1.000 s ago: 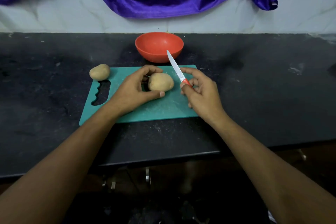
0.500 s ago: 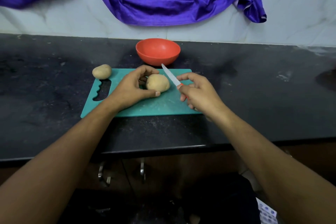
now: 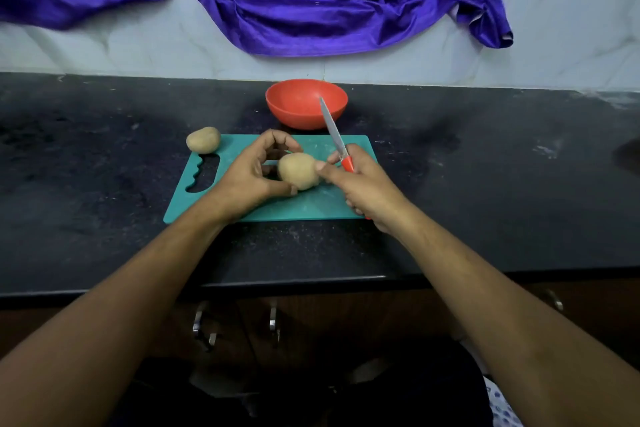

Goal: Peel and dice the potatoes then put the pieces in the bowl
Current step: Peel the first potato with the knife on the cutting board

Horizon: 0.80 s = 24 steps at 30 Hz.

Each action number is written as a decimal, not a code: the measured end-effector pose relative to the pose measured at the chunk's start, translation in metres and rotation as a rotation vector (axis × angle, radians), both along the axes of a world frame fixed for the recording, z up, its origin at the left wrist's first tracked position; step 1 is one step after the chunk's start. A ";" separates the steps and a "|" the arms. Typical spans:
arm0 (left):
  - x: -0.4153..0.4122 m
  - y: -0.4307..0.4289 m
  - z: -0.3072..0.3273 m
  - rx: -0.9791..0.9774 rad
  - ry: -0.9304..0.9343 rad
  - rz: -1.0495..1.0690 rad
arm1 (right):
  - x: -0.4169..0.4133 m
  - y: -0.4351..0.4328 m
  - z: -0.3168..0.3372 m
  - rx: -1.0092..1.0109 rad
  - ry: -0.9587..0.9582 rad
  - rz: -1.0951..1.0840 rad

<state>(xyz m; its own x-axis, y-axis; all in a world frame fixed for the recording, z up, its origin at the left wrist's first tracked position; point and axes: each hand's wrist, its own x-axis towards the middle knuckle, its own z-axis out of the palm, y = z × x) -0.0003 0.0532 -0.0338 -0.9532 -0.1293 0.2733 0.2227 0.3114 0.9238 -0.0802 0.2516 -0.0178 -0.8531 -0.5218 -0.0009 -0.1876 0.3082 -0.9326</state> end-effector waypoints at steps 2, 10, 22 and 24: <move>0.002 0.000 -0.001 0.025 0.015 -0.005 | -0.002 -0.006 0.001 -0.007 -0.005 0.029; 0.006 -0.002 0.006 -0.185 -0.137 -0.018 | -0.013 -0.007 0.001 -0.073 0.047 0.175; -0.013 0.000 0.022 -0.387 -0.003 0.112 | -0.027 0.008 0.020 0.116 0.113 0.035; -0.026 0.000 0.020 -0.461 0.013 0.125 | -0.025 0.011 0.028 0.124 0.123 0.021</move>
<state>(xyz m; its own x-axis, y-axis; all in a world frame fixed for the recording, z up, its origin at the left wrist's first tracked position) -0.0264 0.0537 -0.0133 -0.9343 -0.1052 0.3406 0.1677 0.7135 0.6803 -0.1049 0.2627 0.0104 -0.8397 -0.5418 0.0370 -0.3052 0.4144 -0.8574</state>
